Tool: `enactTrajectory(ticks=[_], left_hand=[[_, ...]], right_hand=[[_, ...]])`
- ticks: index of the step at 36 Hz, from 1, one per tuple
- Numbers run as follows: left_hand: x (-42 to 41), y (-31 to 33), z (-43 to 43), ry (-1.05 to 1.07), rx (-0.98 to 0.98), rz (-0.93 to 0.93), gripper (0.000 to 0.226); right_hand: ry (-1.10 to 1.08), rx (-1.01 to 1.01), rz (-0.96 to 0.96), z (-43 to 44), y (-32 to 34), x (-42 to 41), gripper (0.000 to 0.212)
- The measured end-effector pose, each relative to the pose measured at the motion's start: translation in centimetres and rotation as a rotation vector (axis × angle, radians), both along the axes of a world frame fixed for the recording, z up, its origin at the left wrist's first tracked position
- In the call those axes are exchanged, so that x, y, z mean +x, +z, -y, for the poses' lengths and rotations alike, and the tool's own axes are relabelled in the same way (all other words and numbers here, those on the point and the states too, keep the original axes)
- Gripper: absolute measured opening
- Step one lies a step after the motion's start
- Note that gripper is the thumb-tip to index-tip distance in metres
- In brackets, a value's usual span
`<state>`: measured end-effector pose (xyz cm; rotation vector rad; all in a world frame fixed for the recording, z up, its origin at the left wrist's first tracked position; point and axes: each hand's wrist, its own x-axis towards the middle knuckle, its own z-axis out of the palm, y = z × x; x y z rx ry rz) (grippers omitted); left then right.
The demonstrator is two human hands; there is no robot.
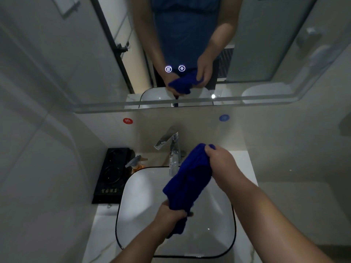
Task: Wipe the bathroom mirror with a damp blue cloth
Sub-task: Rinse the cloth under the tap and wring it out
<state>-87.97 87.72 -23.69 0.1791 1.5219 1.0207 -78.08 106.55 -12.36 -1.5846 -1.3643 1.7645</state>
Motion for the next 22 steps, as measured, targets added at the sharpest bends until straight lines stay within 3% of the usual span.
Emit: enactTrajectory(ticks=[6,11,15,19,22], left_hand=[[-0.8,0.4,1.4,-0.180,-0.043,0.443,0.071],[-0.8,-0.8,1.5,-0.058,-0.154,0.703,0.074],[0.0,-0.2,0.5,0.076,-0.012,0.882,0.084],[0.7,0.0,-1.0,0.282,-0.042,0.831,0.094],[0.9,-0.8,-1.1,0.315,-0.120,0.751,0.075]], right_hand=[[-0.101,0.081,0.074,1.4,-3.6,1.4,0.032],[-0.072,0.312,0.075,4.2,-4.9,2.0,0.026],[0.232,0.420,0.026,8.0,-6.6,2.8,0.011],[0.552,0.661,0.132,11.6,-8.9,4.1,0.013],[0.768,0.740,0.150,12.8,-9.9,5.3,0.010]])
